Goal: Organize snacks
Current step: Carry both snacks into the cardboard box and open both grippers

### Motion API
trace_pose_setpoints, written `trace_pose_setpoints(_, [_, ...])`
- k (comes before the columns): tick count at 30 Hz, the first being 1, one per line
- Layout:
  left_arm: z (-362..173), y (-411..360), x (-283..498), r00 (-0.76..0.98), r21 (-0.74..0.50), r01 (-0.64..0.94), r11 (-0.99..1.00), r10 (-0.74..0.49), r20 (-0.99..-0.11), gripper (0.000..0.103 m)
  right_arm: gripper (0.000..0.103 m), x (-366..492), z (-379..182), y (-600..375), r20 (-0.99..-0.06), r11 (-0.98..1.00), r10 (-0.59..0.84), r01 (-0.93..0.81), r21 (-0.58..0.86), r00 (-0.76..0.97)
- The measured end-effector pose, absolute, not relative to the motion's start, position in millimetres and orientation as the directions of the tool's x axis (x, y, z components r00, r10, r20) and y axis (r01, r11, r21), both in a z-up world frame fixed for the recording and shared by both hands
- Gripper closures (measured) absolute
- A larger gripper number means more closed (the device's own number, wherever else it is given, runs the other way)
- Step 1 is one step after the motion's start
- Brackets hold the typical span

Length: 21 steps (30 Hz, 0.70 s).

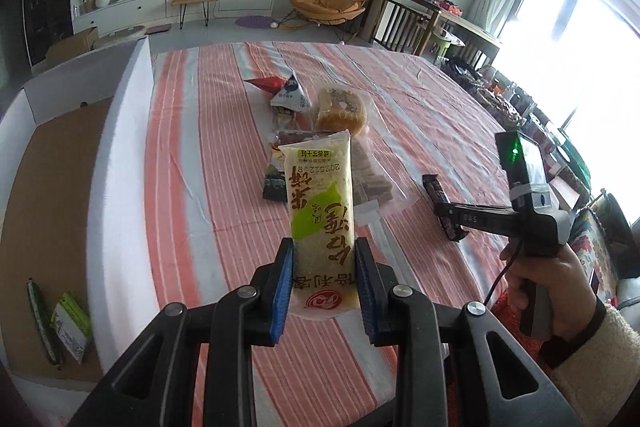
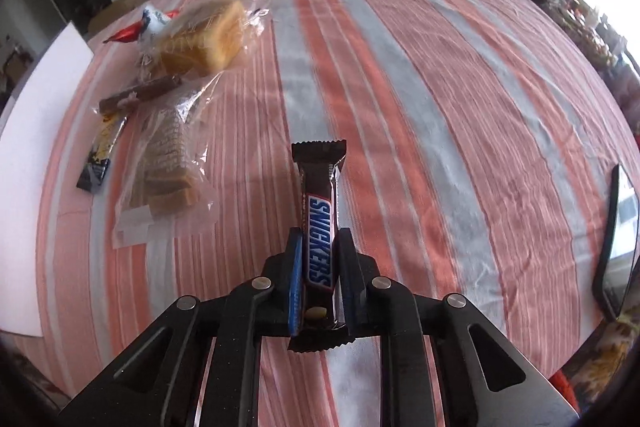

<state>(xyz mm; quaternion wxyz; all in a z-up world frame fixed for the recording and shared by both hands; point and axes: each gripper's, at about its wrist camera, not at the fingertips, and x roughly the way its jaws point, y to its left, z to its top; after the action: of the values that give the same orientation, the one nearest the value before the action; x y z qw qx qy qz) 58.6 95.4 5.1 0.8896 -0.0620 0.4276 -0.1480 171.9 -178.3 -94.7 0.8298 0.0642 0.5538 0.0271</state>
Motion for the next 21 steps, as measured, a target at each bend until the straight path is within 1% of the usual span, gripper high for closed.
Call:
trace_pose_setpoints(3, [13.4,114.6,54.3,0.607,-0.242,0.182,0.953,-0.302,-0.735,0.074,0.086,161.8,-83.9,-208.0,-0.872,0.942,0.257,0.096,0.323,0.418])
trace_pose_setpoints(5, [19.5,129.6,52.5,0.617,-0.256,0.160,0.953,-0.299,-0.728,0.074,0.086,157.0,-72.0,-217.0,-0.832,0.898,0.339,0.113,0.426,0.439])
trace_pose_setpoints(6, [23.8,139.1,51.7,0.625,-0.265,0.145,0.953,-0.296,-0.722,0.074,0.086,154.6,-63.2,-220.0,-0.804,0.871,0.385,0.109,0.478,0.453])
trace_pose_setpoints(9, [36.5,169.1,49.2,0.661,-0.281,0.092,0.955,-0.270,-0.700,0.074,0.086,153.8,-32.4,-202.3,-0.738,0.818,0.482,0.058,0.572,0.472])
trace_pose_setpoints(13, [45.5,214.9,45.9,0.706,-0.264,-0.006,0.964,-0.183,-0.684,0.074,0.086,162.9,11.7,-142.4,-0.655,0.761,0.601,-0.078,0.644,0.459])
trace_pose_setpoints(16, [45.4,255.1,44.4,0.718,-0.268,-0.088,0.959,-0.126,-0.685,0.074,0.086,172.5,46.1,-74.1,-0.594,0.704,0.693,-0.207,0.679,0.409])
trace_pose_setpoints(19, [40.3,295.5,41.4,0.718,-0.234,-0.184,0.955,-0.032,-0.695,0.074,0.086,175.3,71.0,-4.3,-0.564,0.658,0.751,-0.323,0.680,0.342])
trace_pose_setpoints(21, [31.9,319.4,38.3,0.706,-0.211,-0.249,0.945,0.028,-0.708,0.074,0.086,176.7,78.8,42.3,-0.568,0.643,0.765,-0.391,0.658,0.303])
